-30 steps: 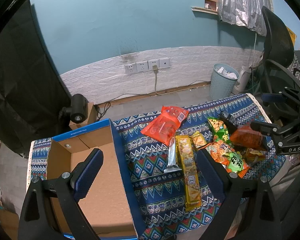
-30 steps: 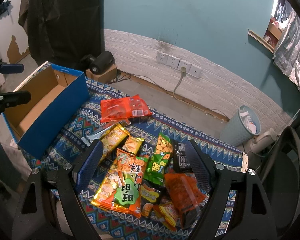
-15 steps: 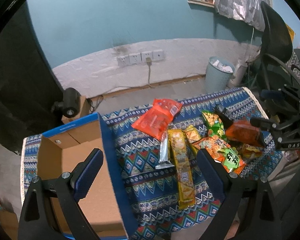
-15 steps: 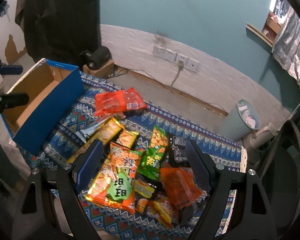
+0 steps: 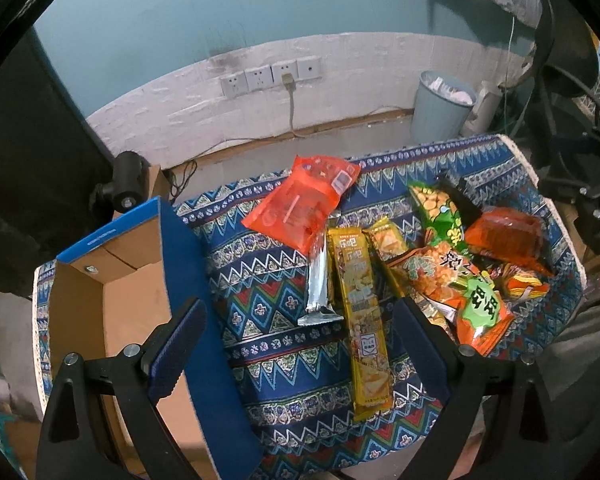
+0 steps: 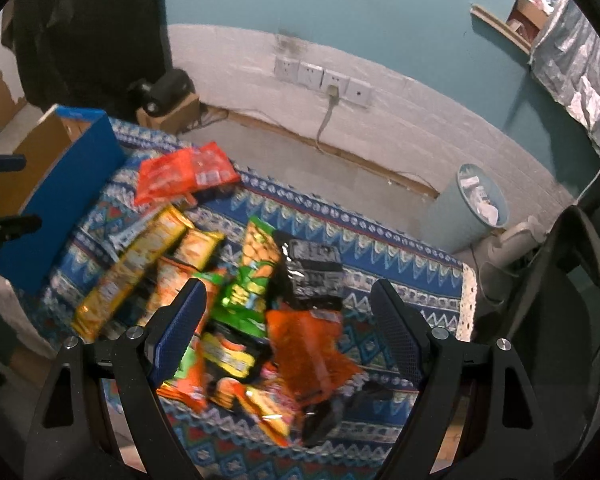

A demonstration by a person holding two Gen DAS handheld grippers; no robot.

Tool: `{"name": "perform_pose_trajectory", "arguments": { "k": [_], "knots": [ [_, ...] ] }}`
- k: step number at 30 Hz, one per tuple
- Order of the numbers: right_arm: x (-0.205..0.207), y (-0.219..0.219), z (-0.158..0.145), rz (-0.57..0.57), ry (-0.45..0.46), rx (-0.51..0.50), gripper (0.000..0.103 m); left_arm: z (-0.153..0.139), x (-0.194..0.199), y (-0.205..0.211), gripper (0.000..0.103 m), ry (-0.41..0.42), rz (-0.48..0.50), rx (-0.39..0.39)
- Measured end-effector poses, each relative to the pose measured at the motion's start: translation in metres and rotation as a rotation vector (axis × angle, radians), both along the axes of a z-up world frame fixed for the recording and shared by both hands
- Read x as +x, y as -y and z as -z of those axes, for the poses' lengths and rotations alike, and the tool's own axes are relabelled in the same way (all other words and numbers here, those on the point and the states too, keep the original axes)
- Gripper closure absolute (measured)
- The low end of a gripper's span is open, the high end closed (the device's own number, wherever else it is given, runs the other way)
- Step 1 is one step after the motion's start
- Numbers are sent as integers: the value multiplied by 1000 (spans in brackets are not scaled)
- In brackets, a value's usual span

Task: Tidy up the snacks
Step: 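Lower the left gripper onto the yellow bar packet while the right gripper lowers onto the orange chip bag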

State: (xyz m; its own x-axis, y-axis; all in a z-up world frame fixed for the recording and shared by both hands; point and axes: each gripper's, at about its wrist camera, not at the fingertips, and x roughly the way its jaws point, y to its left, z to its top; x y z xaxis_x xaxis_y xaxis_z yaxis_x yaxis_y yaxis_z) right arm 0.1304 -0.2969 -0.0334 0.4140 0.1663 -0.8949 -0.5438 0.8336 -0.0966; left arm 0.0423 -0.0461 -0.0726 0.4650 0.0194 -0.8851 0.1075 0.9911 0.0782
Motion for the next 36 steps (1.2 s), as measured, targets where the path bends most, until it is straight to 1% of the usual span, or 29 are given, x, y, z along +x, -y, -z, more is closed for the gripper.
{"name": "perform_pose_trajectory", "arguments": {
  "k": [2,6,9,12,13,18,23,24,26,27,29,33,36],
  "knots": [
    [7,6,9,1,-32,-9,21,7,5,3,7,-19,4,-3],
    [20,20,28,22,-129,11,21,21,15,9,7,-64,11,-31],
    [26,27,44,15,-180,-10,21,33,22,12,7,-87,5,-33],
    [31,33,62,10,-214,-45,21,49,29,13,8,-115,-8,-36],
    [32,34,66,11,-225,-50,21,56,32,13,8,-136,-15,-47],
    [32,36,86,16,-288,-53,21,80,37,18,8,-205,-26,-69],
    [26,31,103,2,-307,-91,21,103,39,28,8,-267,-28,-83],
    [25,31,106,-1,-312,-96,21,106,38,30,9,-275,-26,-83],
    [24,31,111,-2,-321,-98,21,114,37,35,13,-294,-16,-67],
    [24,32,114,-2,-328,-100,21,119,37,37,13,-305,-11,-52],
    [24,32,118,0,-333,-100,21,124,37,40,13,-317,-16,-48],
    [25,34,124,2,-341,-103,21,137,40,37,13,-362,-49,-89],
    [27,37,128,9,-349,-110,21,145,41,36,15,-370,-68,-103]
  ]
}}
